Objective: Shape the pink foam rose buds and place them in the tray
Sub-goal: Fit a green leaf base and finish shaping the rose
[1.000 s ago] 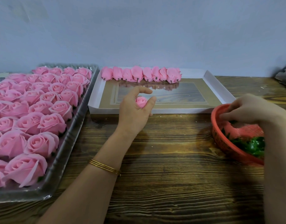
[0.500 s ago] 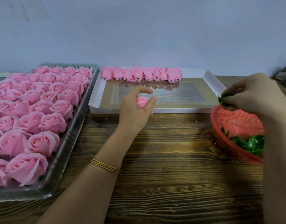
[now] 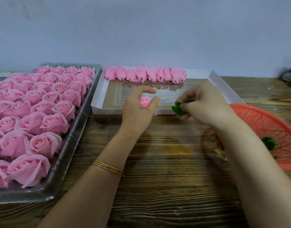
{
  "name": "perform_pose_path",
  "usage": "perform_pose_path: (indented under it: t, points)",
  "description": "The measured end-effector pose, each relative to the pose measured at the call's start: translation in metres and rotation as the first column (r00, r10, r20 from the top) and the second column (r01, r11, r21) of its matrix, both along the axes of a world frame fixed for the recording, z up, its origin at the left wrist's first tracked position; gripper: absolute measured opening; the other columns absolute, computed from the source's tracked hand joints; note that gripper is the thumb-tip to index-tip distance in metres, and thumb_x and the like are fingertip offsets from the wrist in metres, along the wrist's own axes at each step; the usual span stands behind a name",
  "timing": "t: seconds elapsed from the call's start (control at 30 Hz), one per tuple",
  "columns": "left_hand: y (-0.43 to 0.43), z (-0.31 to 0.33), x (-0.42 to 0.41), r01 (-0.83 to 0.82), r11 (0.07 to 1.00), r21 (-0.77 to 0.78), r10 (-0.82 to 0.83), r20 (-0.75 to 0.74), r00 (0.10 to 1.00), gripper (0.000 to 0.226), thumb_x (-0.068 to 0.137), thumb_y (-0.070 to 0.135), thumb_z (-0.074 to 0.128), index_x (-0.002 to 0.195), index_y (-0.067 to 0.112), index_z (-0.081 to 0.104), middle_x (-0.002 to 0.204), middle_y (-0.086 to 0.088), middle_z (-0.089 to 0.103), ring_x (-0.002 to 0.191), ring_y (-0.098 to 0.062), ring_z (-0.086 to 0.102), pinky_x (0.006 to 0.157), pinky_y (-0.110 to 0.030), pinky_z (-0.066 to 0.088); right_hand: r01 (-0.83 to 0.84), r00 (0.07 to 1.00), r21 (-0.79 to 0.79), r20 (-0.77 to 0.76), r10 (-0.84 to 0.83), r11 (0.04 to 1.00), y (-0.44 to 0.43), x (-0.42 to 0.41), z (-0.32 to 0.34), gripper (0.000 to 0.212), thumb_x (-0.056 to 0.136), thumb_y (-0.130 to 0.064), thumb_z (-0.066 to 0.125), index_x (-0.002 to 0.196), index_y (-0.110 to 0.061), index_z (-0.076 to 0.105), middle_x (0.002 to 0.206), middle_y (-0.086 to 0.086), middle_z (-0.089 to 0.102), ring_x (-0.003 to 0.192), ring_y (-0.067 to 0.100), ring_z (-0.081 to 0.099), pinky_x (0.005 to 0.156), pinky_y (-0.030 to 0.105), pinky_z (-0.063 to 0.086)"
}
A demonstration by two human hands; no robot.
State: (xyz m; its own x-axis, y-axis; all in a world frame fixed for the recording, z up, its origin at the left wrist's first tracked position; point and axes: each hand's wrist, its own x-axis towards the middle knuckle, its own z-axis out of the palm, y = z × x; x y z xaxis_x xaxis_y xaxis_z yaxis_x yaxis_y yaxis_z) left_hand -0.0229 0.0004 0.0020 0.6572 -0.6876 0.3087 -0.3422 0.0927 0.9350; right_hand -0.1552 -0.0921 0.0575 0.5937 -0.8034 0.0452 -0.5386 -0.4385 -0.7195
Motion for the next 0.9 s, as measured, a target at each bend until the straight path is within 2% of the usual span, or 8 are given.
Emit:
perform_pose_path:
  t: [0.2, 0.3, 0.43, 0.53, 0.6, 0.77, 0.83, 0.9]
  points:
    - [0.000, 0.001, 0.000, -0.012, 1.000, -0.023, 0.012, -0.002, 1.000, 0.017, 0.092, 0.015, 0.066, 0.089, 0.031, 0.059, 0.120, -0.001, 0.062, 0.059, -0.007, 0.066, 0.057, -0.014, 0.052, -0.055, 0.997, -0.026, -0.054, 0.053, 0.998, 0.013, 0.013, -0.012, 0.034, 0.072, 0.010, 0.050, 0.074, -0.014, 0.074, 0.066, 0.008, 0.071, 0.058, 0.015, 0.070, 0.065, 0.029, 0.060]
    - [-0.001, 0.001, 0.001, -0.019, 0.998, -0.061, 0.016, -0.049, 0.999, 0.018, 0.092, 0.011, 0.065, 0.086, 0.027, 0.061, 0.108, 0.004, 0.064, 0.061, -0.009, 0.066, 0.054, -0.014, 0.050, -0.068, 0.995, -0.047, -0.072, 0.065, 0.997, 0.021, 0.020, -0.019, 0.031, 0.069, 0.006, 0.053, 0.078, -0.013, 0.076, 0.072, 0.007, 0.071, 0.071, 0.021, 0.068, 0.076, 0.037, 0.058]
    - [-0.003, 0.000, 0.004, -0.047, 0.994, -0.103, 0.036, -0.101, 0.994, 0.015, 0.091, 0.009, 0.065, 0.084, 0.022, 0.063, 0.078, 0.021, 0.066, 0.048, -0.002, 0.059, 0.053, -0.016, 0.049, -0.071, 0.996, -0.011, -0.045, 0.071, 0.997, 0.027, 0.028, -0.032, 0.020, 0.071, 0.001, 0.059, 0.075, -0.013, 0.073, 0.068, 0.007, 0.072, 0.070, 0.022, 0.070, 0.075, 0.041, 0.059]
    - [-0.004, -0.001, 0.007, -0.049, 0.990, -0.130, 0.026, -0.172, 0.985, 0.010, 0.092, 0.011, 0.064, 0.087, 0.019, 0.065, 0.061, 0.010, 0.061, 0.049, -0.004, 0.056, 0.064, -0.026, 0.053, -0.050, 0.999, 0.064, 0.009, 0.049, 0.997, 0.030, 0.032, -0.041, 0.018, 0.074, 0.001, 0.056, 0.072, -0.013, 0.066, 0.064, 0.011, 0.071, 0.061, 0.024, 0.071, 0.066, 0.046, 0.060]
    - [-0.005, -0.002, 0.009, -0.048, 0.988, -0.147, 0.013, -0.225, 0.974, 0.009, 0.092, 0.012, 0.064, 0.087, 0.020, 0.066, 0.053, 0.007, 0.057, 0.052, -0.006, 0.055, 0.079, -0.037, 0.053, -0.038, 0.999, 0.052, 0.014, 0.037, 0.998, 0.031, 0.035, -0.047, 0.016, 0.076, -0.002, 0.055, 0.077, -0.016, 0.063, 0.071, 0.011, 0.071, 0.068, 0.027, 0.071, 0.069, 0.047, 0.059]
    - [-0.006, 0.000, 0.010, -0.039, 0.979, -0.200, -0.034, -0.349, 0.936, 0.011, 0.093, 0.012, 0.063, 0.085, 0.019, 0.066, 0.049, 0.006, 0.055, 0.053, -0.010, 0.053, 0.081, -0.042, 0.049, -0.076, 0.997, 0.073, 0.011, 0.075, 0.994, 0.034, 0.038, -0.054, 0.031, 0.082, -0.002, 0.051, 0.077, -0.031, 0.062, 0.052, 0.000, 0.067, 0.043, 0.006, 0.063, 0.047, 0.009, 0.040]
    - [-0.006, 0.000, 0.011, -0.028, 0.977, -0.210, -0.057, -0.386, 0.921, 0.010, 0.093, 0.014, 0.063, 0.086, 0.019, 0.065, 0.050, 0.006, 0.054, 0.054, -0.010, 0.054, 0.087, -0.044, 0.049, -0.069, 0.998, 0.115, 0.019, 0.068, 0.991, 0.035, 0.039, -0.057, 0.032, 0.085, -0.004, 0.051, 0.084, -0.031, 0.066, 0.045, -0.003, 0.063, 0.042, 0.002, 0.060, 0.044, 0.005, 0.036]
    - [-0.005, 0.001, 0.012, -0.016, 0.974, -0.225, -0.082, -0.421, 0.904, 0.010, 0.094, 0.014, 0.062, 0.086, 0.019, 0.064, 0.050, 0.005, 0.053, 0.054, -0.011, 0.054, 0.085, -0.042, 0.048, -0.064, 0.997, 0.191, 0.049, 0.056, 0.980, 0.036, 0.042, -0.060, 0.027, 0.087, -0.006, 0.053, 0.089, -0.028, 0.068, 0.048, -0.002, 0.064, 0.042, 0.001, 0.058, 0.051, 0.009, 0.040]
